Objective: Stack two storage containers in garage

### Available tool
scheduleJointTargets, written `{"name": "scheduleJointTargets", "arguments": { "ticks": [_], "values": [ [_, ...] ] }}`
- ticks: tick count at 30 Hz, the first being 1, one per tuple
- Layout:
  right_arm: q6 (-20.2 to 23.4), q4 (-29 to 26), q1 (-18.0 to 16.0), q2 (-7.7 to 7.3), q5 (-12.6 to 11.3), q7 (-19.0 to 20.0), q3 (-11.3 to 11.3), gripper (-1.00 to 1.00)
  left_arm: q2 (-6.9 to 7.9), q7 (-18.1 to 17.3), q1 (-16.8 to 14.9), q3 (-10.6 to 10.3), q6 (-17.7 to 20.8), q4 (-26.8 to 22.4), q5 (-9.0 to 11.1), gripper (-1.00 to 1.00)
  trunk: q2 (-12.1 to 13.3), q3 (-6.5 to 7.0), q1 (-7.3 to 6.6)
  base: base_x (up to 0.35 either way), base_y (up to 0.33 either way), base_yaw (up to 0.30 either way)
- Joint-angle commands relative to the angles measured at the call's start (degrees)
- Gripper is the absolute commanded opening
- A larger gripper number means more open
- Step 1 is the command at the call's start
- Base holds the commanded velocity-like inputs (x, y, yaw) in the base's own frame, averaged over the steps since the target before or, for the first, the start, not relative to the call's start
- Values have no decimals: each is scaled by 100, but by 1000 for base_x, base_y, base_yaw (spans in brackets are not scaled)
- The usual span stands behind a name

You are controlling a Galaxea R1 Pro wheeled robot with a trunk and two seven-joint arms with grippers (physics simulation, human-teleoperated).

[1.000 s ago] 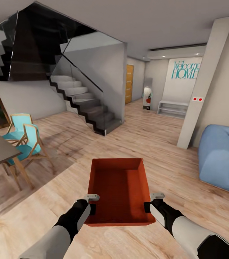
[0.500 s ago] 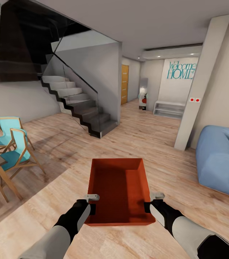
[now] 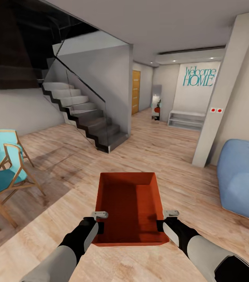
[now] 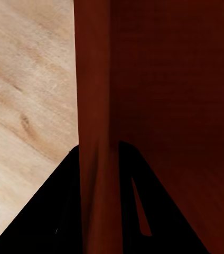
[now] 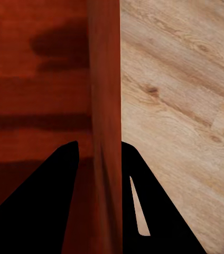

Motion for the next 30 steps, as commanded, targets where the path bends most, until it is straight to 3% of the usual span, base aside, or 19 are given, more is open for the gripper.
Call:
{"name": "scheduleJointTargets", "arguments": {
  "ticks": [1, 16, 30],
  "values": [
    [3, -37, -10, -6, -81, -38, 162, -100, 32, 78, -3, -105, 38, 275, 76, -100, -13, -12, 7, 322, 0, 0],
    [3, -35, -10, -6, -81, -38, 162, -100, 32, 78, -3, -105, 38, 275, 76, -100, -13, -12, 7, 322, 0, -15],
    [3, -37, -10, -6, -83, -38, 162, -100, 32, 78, -3, -105, 38, 275, 76, -100, -13, -12, 7, 322, 0, -268]
  ]
}}
